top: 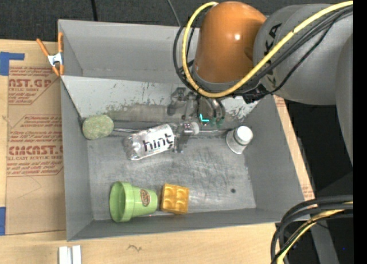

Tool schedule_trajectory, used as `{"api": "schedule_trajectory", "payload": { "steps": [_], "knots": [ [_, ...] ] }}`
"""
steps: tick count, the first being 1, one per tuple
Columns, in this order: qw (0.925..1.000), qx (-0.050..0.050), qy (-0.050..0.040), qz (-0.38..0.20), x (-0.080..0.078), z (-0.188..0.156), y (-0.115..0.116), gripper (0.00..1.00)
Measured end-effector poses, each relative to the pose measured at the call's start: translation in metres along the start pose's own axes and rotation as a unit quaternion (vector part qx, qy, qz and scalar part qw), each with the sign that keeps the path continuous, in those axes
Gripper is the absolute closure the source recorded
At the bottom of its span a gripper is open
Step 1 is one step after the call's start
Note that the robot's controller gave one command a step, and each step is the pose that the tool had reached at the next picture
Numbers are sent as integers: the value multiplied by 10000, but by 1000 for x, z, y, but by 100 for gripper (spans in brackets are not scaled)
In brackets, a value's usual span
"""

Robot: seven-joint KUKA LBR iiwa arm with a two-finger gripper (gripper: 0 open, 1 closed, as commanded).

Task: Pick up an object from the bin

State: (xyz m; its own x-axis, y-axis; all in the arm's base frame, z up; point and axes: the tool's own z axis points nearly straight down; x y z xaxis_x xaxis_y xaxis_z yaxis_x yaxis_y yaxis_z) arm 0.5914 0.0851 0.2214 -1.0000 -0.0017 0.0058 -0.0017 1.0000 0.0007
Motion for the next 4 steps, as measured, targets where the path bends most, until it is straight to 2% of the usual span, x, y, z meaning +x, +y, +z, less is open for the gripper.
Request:
{"api": "schedule_trajectory", "payload": {
  "steps": [1, 2, 3, 4],
  "knots": [
    [10000, -3, -41, 5, -2, -5, 0, 0],
    [9997, -1, -63, -232, -3, 65, 9, 0],
    [9993, -24, -188, -327, -9, 101, 13, 0],
    [9990, -2, -44, 450, -2, 110, 14, 0]
  ]
}}
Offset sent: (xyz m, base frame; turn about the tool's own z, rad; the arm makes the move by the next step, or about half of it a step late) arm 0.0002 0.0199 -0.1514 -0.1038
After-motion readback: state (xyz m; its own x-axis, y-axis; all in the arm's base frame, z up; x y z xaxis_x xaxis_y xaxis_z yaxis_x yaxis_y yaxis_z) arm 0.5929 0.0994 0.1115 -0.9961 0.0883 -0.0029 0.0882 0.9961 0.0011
